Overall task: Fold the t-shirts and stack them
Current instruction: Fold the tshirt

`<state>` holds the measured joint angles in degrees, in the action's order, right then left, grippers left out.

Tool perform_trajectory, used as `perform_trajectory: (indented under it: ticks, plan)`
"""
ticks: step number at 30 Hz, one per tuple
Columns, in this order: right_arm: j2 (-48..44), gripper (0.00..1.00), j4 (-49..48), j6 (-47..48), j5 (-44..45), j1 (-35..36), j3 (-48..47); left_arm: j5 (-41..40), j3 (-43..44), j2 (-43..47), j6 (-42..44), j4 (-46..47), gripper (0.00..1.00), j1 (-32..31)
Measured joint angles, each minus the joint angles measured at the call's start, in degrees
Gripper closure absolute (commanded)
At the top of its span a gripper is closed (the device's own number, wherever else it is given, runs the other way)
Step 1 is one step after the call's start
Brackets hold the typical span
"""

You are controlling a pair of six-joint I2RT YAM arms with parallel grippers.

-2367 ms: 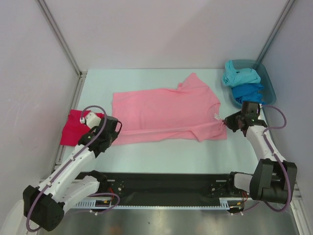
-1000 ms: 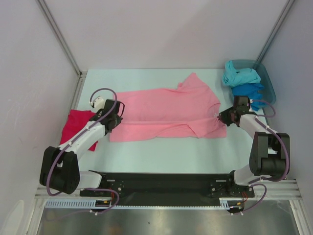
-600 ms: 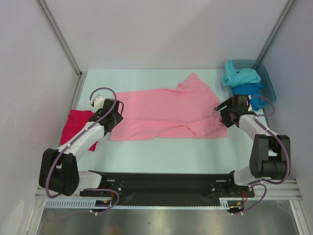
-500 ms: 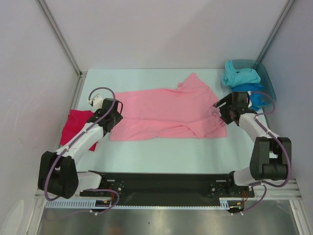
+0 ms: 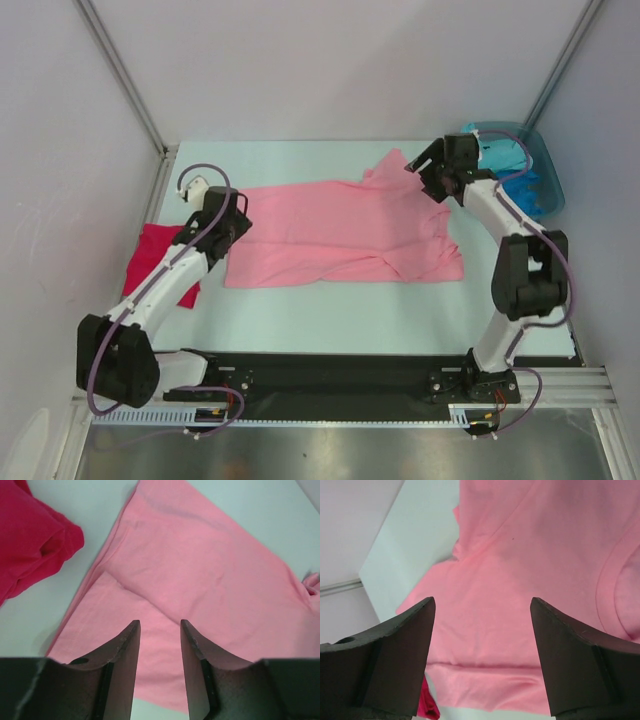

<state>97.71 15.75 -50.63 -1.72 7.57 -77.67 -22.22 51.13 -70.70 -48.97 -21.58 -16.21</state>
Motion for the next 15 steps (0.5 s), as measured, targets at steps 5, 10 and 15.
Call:
perform_trajectory:
  ticks: [5, 10, 15]
  plan:
    - [12.02, 0.20, 4.61, 0.81, -0.63, 0.20, -9.90, 2.10, 6.12, -7.45, 1.09, 1.84, 0.58, 1.05]
    - [22.27, 0.20, 10.71, 1.86, -1.16, 0.02, -23.28, 7.32, 15.06, -21.29, 2.21, 3.74, 0.58, 4.57]
    - [30.25, 0.20, 14.95, 5.05, -1.18, -0.94, -37.35, 16.87, 20.63, -30.91, 5.20, 8.55, 0.57, 8.50]
